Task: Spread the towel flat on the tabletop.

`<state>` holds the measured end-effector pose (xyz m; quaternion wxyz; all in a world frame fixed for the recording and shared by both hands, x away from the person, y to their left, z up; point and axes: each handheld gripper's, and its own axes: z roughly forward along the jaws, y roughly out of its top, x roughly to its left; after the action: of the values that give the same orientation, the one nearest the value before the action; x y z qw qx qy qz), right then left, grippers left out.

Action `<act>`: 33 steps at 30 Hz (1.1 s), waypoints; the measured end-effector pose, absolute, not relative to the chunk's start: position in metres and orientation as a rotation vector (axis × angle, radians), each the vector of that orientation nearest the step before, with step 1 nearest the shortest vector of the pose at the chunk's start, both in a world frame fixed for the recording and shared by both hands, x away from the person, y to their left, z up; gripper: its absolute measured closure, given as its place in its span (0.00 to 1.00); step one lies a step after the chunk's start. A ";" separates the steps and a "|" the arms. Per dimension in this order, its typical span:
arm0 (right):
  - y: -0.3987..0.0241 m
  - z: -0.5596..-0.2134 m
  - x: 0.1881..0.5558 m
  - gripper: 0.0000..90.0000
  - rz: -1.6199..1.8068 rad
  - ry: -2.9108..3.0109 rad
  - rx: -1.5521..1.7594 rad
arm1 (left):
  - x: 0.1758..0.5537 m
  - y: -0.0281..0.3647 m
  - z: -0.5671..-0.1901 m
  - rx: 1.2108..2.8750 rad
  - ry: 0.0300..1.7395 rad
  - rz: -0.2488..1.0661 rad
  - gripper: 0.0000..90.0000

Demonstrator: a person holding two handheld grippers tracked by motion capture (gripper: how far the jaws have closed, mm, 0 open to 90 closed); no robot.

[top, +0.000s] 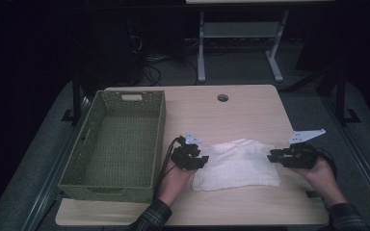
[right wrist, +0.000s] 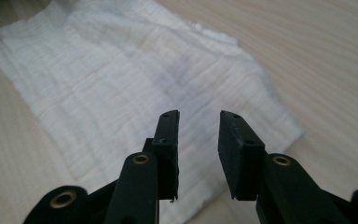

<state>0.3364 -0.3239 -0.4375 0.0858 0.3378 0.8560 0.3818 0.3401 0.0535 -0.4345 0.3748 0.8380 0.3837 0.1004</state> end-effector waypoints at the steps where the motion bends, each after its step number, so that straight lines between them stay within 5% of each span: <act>1: -0.322 -0.438 0.343 0.74 1.140 2.549 1.006 | 0.345 0.054 -0.435 2.146 0.991 0.270 0.63; 14: -0.309 -0.442 0.398 0.69 1.108 2.524 1.065 | 0.378 0.056 -0.449 2.131 1.074 0.263 0.59; 16: -0.307 -0.448 0.406 0.70 1.088 2.556 1.090 | 0.380 0.054 -0.453 2.142 1.077 0.241 0.65; 22: -0.300 -0.461 0.412 0.96 1.046 2.638 1.073 | 0.382 0.053 -0.457 2.166 1.051 0.205 0.93; 33: -0.311 -0.430 0.376 0.97 1.132 2.531 0.970 | 0.355 0.060 -0.422 2.050 0.960 0.288 0.95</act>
<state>0.3759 -0.3110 -0.4295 0.1019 0.3284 0.8572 0.3833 0.3550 0.0596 -0.4221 0.4167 0.8166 0.3826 0.1148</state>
